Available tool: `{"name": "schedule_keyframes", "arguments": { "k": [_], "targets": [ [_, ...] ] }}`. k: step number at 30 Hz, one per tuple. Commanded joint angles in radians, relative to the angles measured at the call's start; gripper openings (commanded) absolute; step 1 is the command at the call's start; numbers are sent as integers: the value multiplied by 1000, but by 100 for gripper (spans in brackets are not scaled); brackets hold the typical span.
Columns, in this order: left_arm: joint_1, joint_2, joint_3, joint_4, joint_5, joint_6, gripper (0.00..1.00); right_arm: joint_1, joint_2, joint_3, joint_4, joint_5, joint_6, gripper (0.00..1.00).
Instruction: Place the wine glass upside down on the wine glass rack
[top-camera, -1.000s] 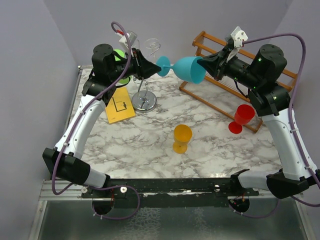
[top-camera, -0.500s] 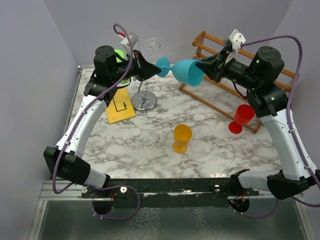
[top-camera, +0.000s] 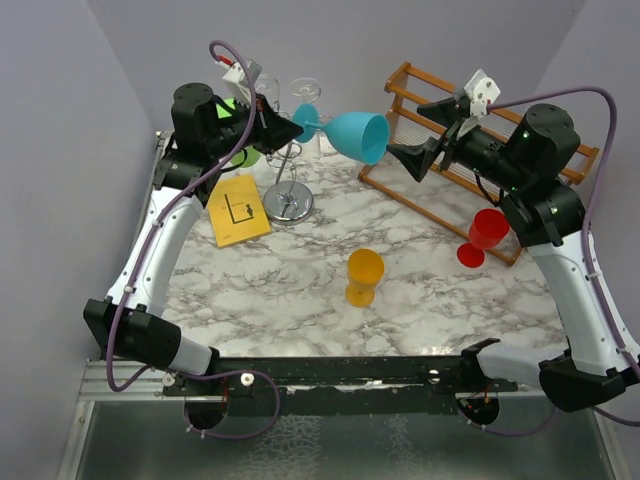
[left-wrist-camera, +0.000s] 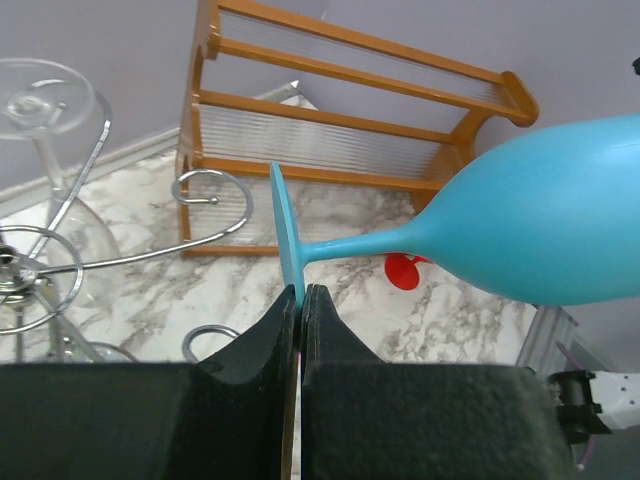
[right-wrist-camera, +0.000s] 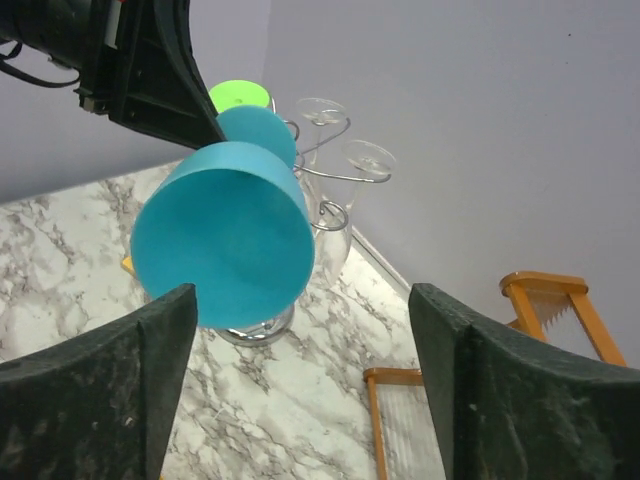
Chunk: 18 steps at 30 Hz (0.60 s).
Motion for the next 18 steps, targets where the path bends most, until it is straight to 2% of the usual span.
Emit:
{"name": "schedule_keyframes", "arguments": {
  "k": [1, 11, 18],
  "targets": [
    [26, -43, 81, -56, -79, 97, 0, 4, -33, 4, -15, 56, -56, 90],
    [34, -45, 178, -177, -222, 281, 0, 4, -58, -37, -68, 99, -166, 94],
    [34, -45, 245, -263, -280, 419, 0, 4, -70, -134, -72, 105, -244, 95]
  ]
}}
